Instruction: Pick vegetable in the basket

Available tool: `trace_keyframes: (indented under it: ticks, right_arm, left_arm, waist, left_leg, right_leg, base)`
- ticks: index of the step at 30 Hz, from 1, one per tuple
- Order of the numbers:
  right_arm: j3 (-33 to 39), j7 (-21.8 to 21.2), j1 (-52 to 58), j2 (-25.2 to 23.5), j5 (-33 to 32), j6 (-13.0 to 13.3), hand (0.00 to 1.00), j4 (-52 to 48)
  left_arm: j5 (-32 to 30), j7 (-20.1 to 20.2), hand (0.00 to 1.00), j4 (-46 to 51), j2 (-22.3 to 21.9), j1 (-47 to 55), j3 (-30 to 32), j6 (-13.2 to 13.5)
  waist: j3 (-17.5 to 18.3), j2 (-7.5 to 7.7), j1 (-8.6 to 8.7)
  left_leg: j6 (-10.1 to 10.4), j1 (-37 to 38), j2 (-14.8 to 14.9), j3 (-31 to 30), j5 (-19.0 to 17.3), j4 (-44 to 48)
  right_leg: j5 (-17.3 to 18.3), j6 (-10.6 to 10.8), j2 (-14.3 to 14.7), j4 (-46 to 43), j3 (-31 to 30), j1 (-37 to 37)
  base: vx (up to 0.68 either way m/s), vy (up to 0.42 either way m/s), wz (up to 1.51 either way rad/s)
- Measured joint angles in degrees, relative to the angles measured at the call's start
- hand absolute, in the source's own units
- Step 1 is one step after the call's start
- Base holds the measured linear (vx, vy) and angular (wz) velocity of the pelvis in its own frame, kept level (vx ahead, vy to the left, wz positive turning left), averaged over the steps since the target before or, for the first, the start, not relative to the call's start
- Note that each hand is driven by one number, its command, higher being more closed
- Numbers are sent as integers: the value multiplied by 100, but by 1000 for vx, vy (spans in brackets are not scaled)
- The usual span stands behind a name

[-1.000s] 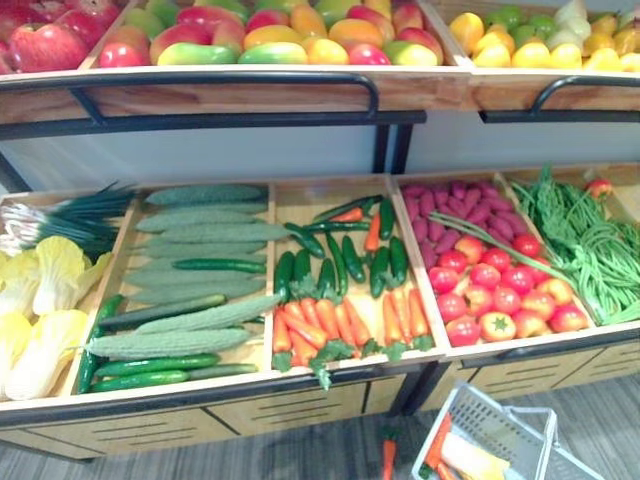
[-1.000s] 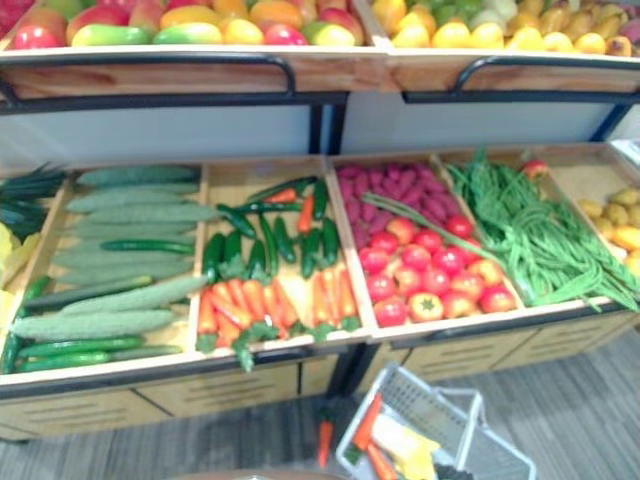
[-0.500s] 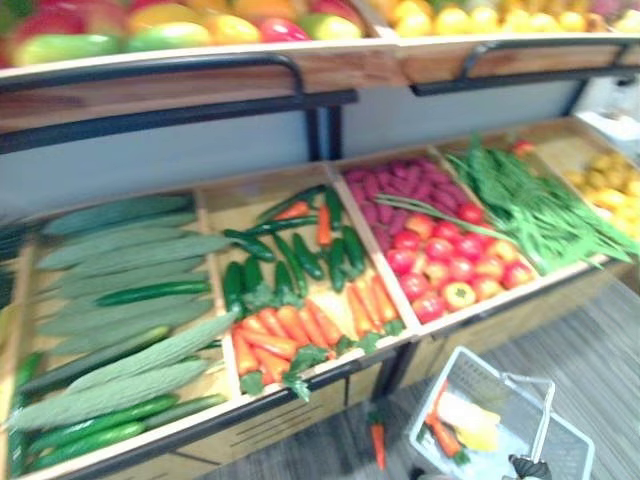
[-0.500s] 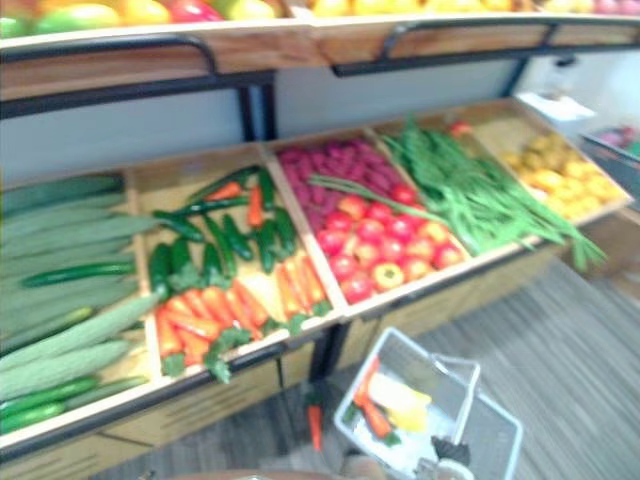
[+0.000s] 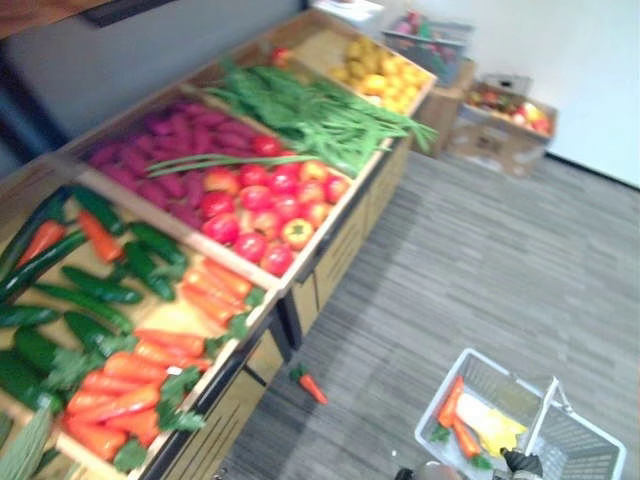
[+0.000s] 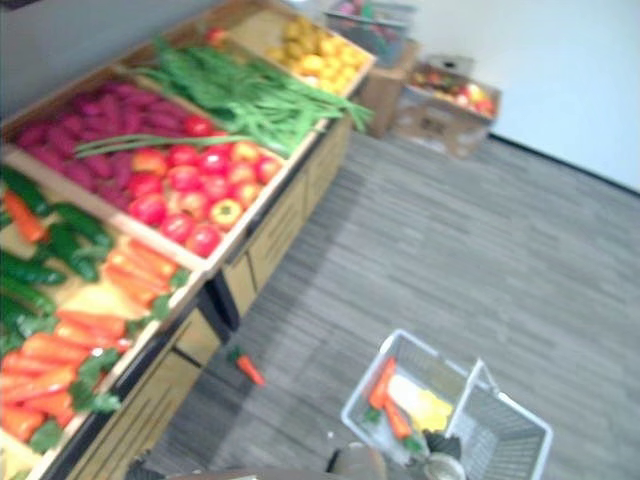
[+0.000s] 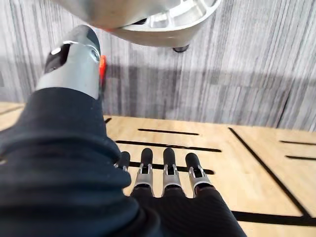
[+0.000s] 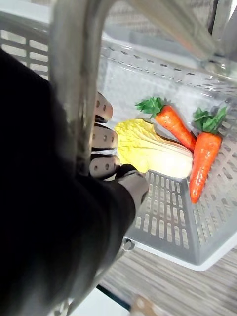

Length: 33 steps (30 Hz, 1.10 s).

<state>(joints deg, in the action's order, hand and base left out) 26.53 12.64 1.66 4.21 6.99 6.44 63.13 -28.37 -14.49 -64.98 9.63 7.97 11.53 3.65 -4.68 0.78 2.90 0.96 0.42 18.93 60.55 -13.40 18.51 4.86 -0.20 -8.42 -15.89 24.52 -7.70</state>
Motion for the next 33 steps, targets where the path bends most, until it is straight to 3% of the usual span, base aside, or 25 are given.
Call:
trace_keyframes:
  ticks: [1, 2, 4, 5, 6, 7, 9, 10, 11, 13, 14, 15, 16, 18, 19, 22, 26, 30, 33]
  right_arm:
    - [-1, 4, -89, -1, -9, -44, 100, 100]
    - [-19, -1, -88, -5, -9, -74, 100, 137]
    - [-247, 6, -106, 26, -17, -111, 100, 254]
    - [-241, 22, -116, 14, -22, -119, 100, 261]
    - [-247, 23, -83, 20, -20, -116, 100, 264]
    - [-397, 21, -42, 98, -19, -84, 100, 264]
    - [-548, 7, -26, 192, -14, -42, 100, 254]
    - [-654, -15, -20, 173, -7, -32, 100, 259]
    - [-795, -73, -17, 136, 20, 24, 100, 257]
    - [-985, -75, -31, 147, 182, 35, 100, 241]
    - [-1143, -74, -79, 151, 205, 60, 100, 183]
    - [-1195, -78, -128, 184, 210, 63, 100, 207]
    - [-1305, -78, -177, 272, 214, 63, 100, 204]
    - [-1362, -79, -261, 309, 212, 64, 100, 179]
    - [-1364, -79, -267, 354, 211, 55, 100, 189]
    - [-1558, -83, -233, 305, 211, 71, 100, 190]
    - [-1586, -123, -246, 245, 215, 76, 100, 211]
    - [-1571, -133, -256, 260, 394, 133, 100, 207]
    - [-1457, -171, -255, 268, 423, 132, 100, 209]
  left_arm:
    - [-2, -1, 0, 4, 48, -135, -39, -3]
    - [-6, 2, 0, -13, 85, -212, -31, -26]
    - [-35, 1, 0, -53, -40, -219, -14, -40]
    - [-88, -7, 0, -34, -103, -220, -2, -43]
    - [-143, 1, 0, -15, -84, -222, -15, -16]
    - [-214, 6, 0, -4, -77, -222, -51, -4]
    - [-213, 0, 0, -23, -114, -204, -51, 1]
    - [-215, -4, 0, -47, -94, -200, -51, -11]
    - [-210, -38, 0, -39, -96, -190, -28, 1]
    - [-166, -40, 0, -13, -100, -140, -12, 11]
    - [-154, -36, 0, -26, -137, -132, 13, 7]
    - [-151, -37, 0, -37, -197, -123, 17, 5]
    - [-137, -39, 0, -60, -307, -85, 9, 10]
    - [-108, -43, 0, -72, -388, -54, 5, 8]
    - [-105, -45, 0, -74, -405, -46, 7, 9]
    - [-99, -102, 0, -47, -273, -10, 28, 11]
    - [-102, -103, 0, -107, -236, 81, 233, -9]
    - [-113, -96, 0, -114, -236, 69, 233, -8]
    - [-115, -86, 0, -119, -248, 66, 229, -8]
  waist:
    - [-25, 179, 24]
    - [-47, 227, 28]
    - [-101, 66, 24]
    - [-143, 136, 34]
    - [-140, 134, 31]
    - [-132, 75, 133]
    - [-164, -94, 153]
    - [-129, -107, 144]
    - [-169, -13, 136]
    - [-219, -3, 86]
    - [-262, 112, -21]
    - [-270, 113, -63]
    - [-316, 19, -167]
    - [-337, -105, -165]
    - [-349, -143, -200]
    - [-336, 37, -164]
    - [-290, 142, -187]
    - [-257, 95, -205]
    - [-263, 55, -220]
  left_leg:
    - [11, -49, 31, 183, -4, 326]
    - [20, -69, 111, 205, -13, 535]
    - [73, -131, 941, 120, -54, 1714]
    - [305, -158, 1007, -22, -246, 1750]
    - [365, -194, 995, -78, -321, 1666]
    - [283, -356, 1006, -165, -245, 1537]
    - [35, -352, 1108, -87, 282, 1329]
    - [99, -231, 1157, -179, 356, 1485]
    - [102, -247, 1093, -721, 507, 1671]
    - [-77, -432, 905, -1879, 685, 1956]
    - [119, -734, 435, -3066, 450, 1893]
    - [294, -715, 47, -3661, 207, 1504]
    - [388, -611, -606, -4604, 66, 575]
    - [382, -512, -949, -5167, 228, -427]
    - [461, -507, -1019, -5318, 421, -529]
    - [496, -559, -1255, -5116, 201, -491]
    - [432, -502, -1350, -4921, -37, -303]
    - [295, -353, -1458, -5196, -87, -358]
    - [283, -31, -1448, -5168, -87, -523]
  right_leg:
    - [330, 283, -266, -79, 58, -135]
    - [398, 384, -203, 13, 56, -81]
    - [369, 239, 227, 344, -63, 218]
    - [380, 220, 259, 355, -168, 311]
    - [381, 219, 258, 359, -225, 358]
    - [382, 218, 297, 397, -241, 496]
    - [400, 247, 433, 387, -284, 588]
    - [434, 284, 423, 429, -384, 641]
    - [433, 284, 405, 457, -598, 705]
    - [431, 281, 416, 484, -1007, 718]
    - [421, 292, 356, 531, -1432, 733]
    - [367, 322, 291, 584, -1651, 691]
    - [250, 380, 275, 693, -2109, 633]
    - [200, 458, 331, 787, -2453, 565]
    - [185, 496, 369, 802, -2552, 534]
    - [-111, 705, 157, 1275, -2700, 602]
    - [-183, 791, 87, 1395, -2800, 665]
    - [-188, 799, 56, 1395, -2809, 688]
    - [-137, 728, 107, 865, -2823, 546]
  base:
    - [41, -209, -68]
    - [62, -355, -91]
    - [41, -291, -78]
    - [-9, -155, -50]
    - [-29, -78, -37]
    - [-20, -40, -27]
    - [-7, -8, -43]
    - [-12, 3, -81]
    - [-10, -4, -79]
    - [-22, 19, -104]
    - [-2, 96, -133]
    - [-6, 174, -182]
    - [-24, 158, -149]
    - [-48, 197, -117]
    - [-44, 239, -83]
    - [54, 208, -33]
    - [128, 151, -27]
    - [188, 48, -27]
    - [141, 23, -40]
